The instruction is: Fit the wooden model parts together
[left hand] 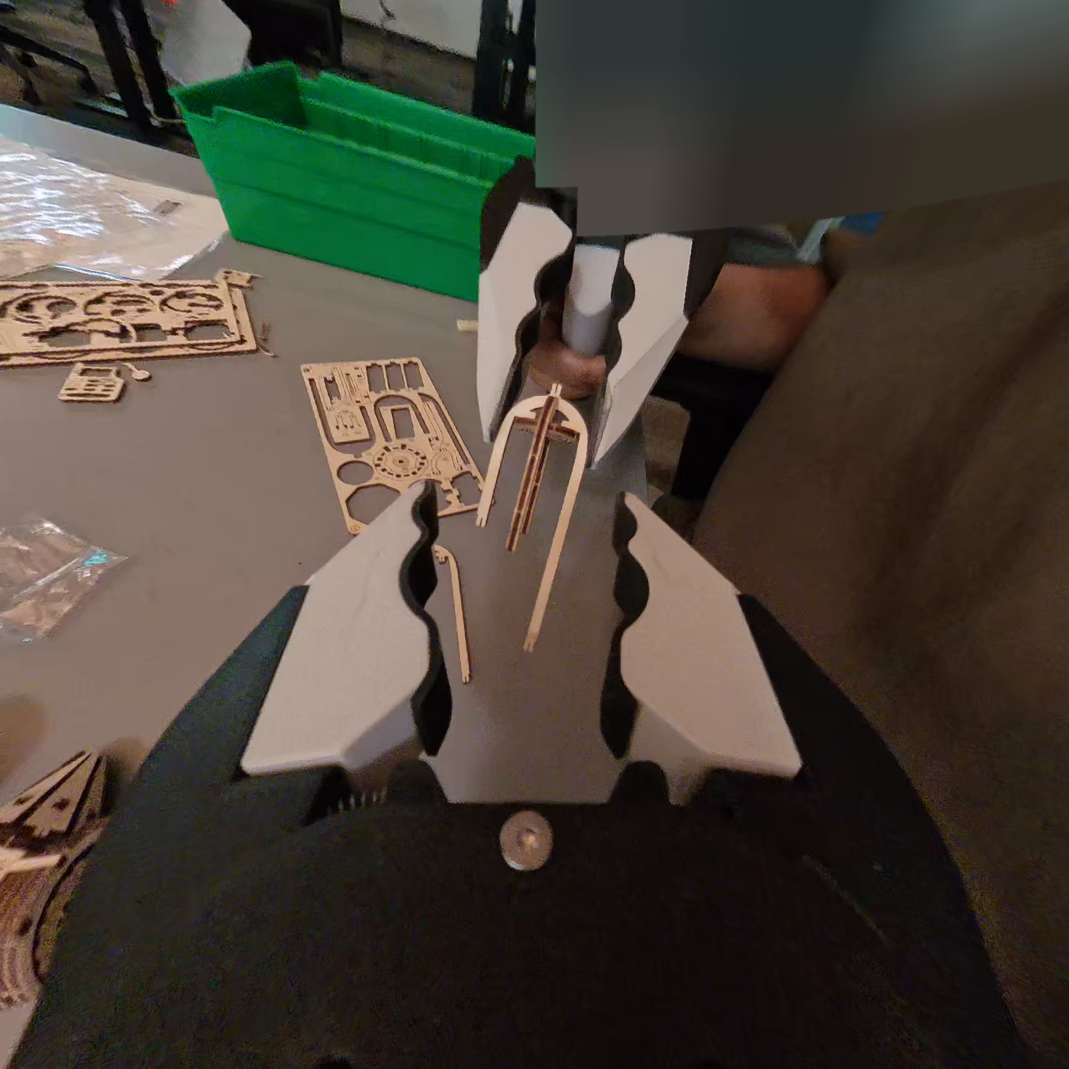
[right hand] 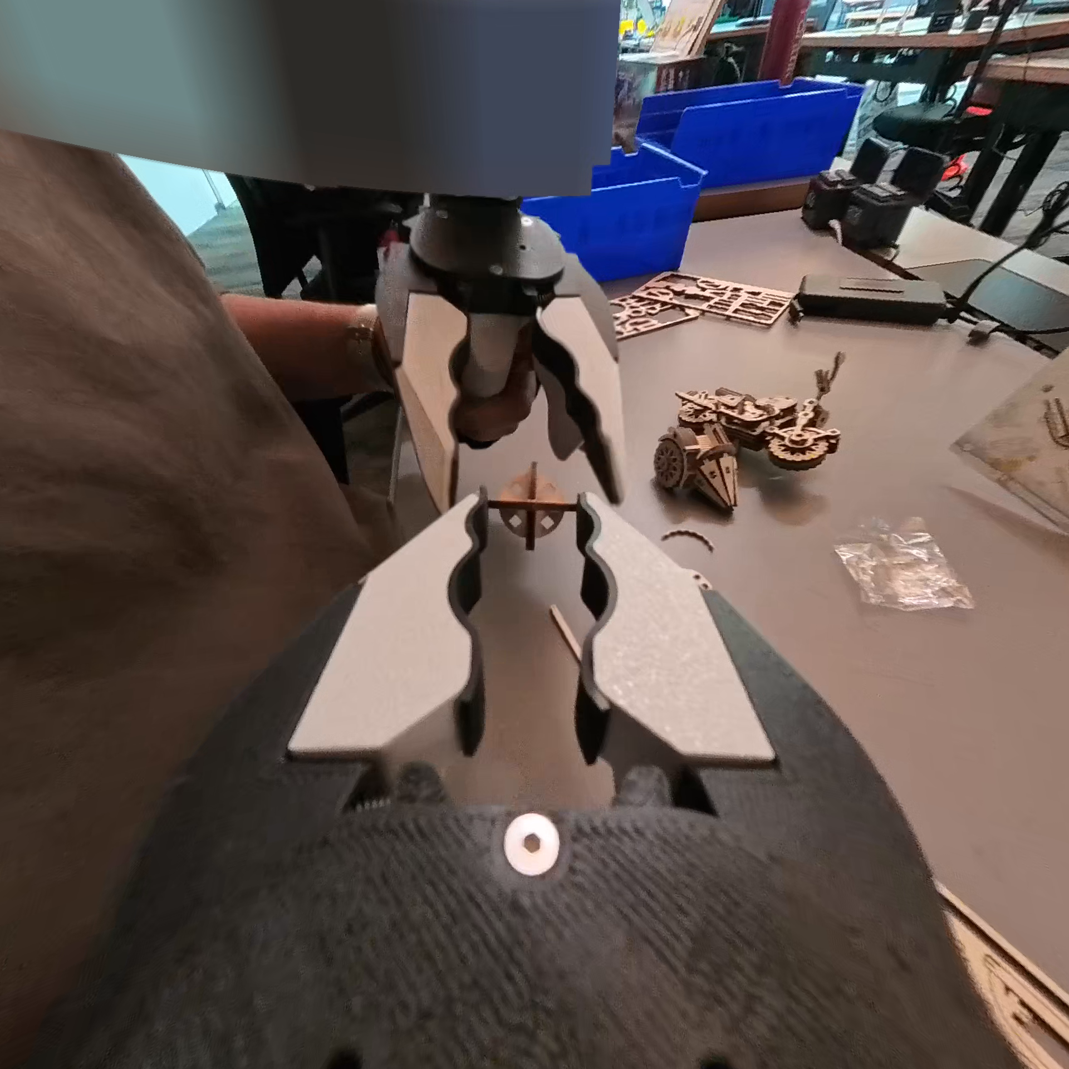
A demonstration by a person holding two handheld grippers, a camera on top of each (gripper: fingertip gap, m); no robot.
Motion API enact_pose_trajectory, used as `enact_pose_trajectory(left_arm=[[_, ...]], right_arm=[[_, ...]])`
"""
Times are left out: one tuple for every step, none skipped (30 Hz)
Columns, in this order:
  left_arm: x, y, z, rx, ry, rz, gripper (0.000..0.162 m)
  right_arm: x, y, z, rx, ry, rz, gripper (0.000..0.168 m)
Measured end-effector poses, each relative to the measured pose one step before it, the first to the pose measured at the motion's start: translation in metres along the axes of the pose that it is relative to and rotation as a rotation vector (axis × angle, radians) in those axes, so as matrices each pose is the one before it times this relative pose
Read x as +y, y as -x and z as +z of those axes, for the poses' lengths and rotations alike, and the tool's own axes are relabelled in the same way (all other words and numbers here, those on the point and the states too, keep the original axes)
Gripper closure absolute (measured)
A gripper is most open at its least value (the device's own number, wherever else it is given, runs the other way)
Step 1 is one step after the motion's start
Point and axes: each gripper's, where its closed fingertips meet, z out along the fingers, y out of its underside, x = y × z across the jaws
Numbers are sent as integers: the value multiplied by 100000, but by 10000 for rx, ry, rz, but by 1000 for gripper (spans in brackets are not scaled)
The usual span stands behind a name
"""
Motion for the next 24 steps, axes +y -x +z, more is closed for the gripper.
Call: enact_pose_trajectory(left_arm=[[215,-150,330,18,120,122,106],[13,-139,173,72,-30,19,111],[-73,-118,33,111,-92,-69,117],[29,-151,-13,174,-30,-84,121],[139,-125,7,147,30,-80,125],[102,-112,26,110,1,-51,129],[161,-42,60,32,42,8,129],[148,-11,52,11,56,19,129],[115,26,32,-6,44,20,129],[94,79,-4,-25,20,27,129],[77,142,-55,-44,-1,22,129],[56,118,-106,-8,-23,-13,129],[5,101,-161,27,-61,-49,129],[-80,62,-212,55,-117,-53,129],[-111,-16,-258,106,-151,-61,129],[-138,-23,-308,134,-154,-111,129],[-158,-9,-377,159,-158,-147,129],[-191,23,-483,138,-169,-140,130],[-256,113,-560,72,-210,-114,130],[-312,159,-616,42,-240,-107,130],[-281,267,-607,-18,-203,-127,130],[-168,443,-545,-121,-136,-122,130],[-10,463,-442,-131,-36,-69,130],[119,449,-310,-138,36,-43,130]], right_arm=[[115,324,123,-137,62,-17,140],[139,278,131,-131,81,29,140],[156,126,124,-65,90,40,140],[107,-15,76,11,49,19,139],[77,-69,43,27,17,-4,140],[121,-18,32,-17,43,8,139],[116,41,38,-76,28,41,140],[134,28,36,-65,34,48,140],[84,-2,13,-45,12,37,140],[2,8,-36,-49,-35,33,139],[-119,-36,-99,-43,-85,57,135],[-171,-122,-159,-5,-118,91,129],[-176,-236,-227,29,-117,102,128],[-115,-351,-284,75,-95,99,127],[-34,-471,-301,128,-57,92,127],[92,-578,-292,172,-4,81,127],[251,-633,-238,195,74,80,127],[430,-650,-150,198,176,84,128],[602,-589,-61,161,270,73,128],[743,-428,30,96,355,46,129],[871,-325,103,67,459,-2,131],[1004,-219,193,62,559,-102,134],[1079,-167,249,94,618,-218,136],[1032,-144,304,146,614,-293,138]])
